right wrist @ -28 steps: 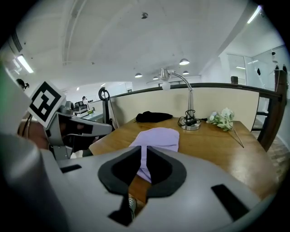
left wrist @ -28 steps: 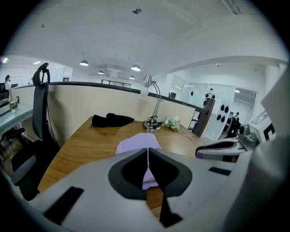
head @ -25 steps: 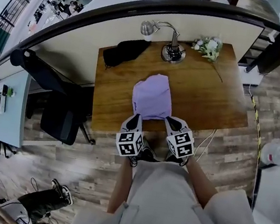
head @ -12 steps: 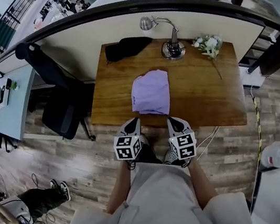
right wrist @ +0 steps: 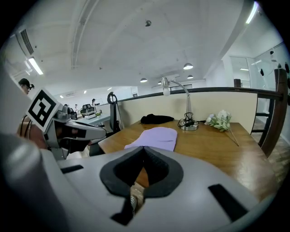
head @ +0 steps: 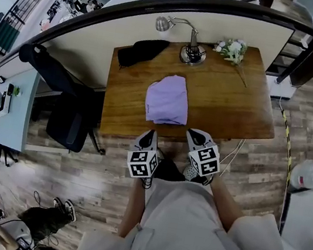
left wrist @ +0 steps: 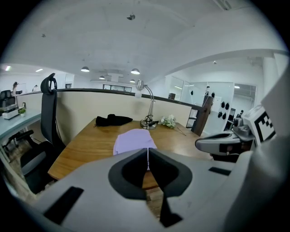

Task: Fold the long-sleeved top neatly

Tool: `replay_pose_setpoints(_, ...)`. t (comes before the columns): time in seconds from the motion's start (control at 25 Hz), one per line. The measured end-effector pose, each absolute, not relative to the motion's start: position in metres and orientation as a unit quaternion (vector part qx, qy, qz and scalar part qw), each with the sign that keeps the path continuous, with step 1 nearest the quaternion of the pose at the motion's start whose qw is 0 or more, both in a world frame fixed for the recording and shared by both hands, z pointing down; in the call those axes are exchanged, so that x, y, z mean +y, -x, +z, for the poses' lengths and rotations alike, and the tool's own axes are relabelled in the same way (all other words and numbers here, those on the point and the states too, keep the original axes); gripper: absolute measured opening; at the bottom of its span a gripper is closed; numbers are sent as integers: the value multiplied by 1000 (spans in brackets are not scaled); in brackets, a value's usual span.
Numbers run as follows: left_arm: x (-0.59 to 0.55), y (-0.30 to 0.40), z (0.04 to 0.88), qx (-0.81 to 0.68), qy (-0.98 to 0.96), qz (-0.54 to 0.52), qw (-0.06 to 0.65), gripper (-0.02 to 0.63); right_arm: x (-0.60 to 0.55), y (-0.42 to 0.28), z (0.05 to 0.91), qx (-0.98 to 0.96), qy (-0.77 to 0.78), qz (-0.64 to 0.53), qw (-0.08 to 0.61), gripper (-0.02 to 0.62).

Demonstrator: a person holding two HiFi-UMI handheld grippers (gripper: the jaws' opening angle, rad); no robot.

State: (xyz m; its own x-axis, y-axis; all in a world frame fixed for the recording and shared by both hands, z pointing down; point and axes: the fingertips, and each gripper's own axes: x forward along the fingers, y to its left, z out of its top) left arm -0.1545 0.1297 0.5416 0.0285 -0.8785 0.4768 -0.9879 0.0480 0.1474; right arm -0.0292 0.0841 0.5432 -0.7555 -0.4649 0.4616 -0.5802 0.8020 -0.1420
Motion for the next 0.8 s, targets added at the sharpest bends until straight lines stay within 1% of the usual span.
replay_pose_setpoints(0.8, 140, 152, 544, -690, -675, 118, 234, 25, 91, 42, 542, -933, -260, 129, 212, 6)
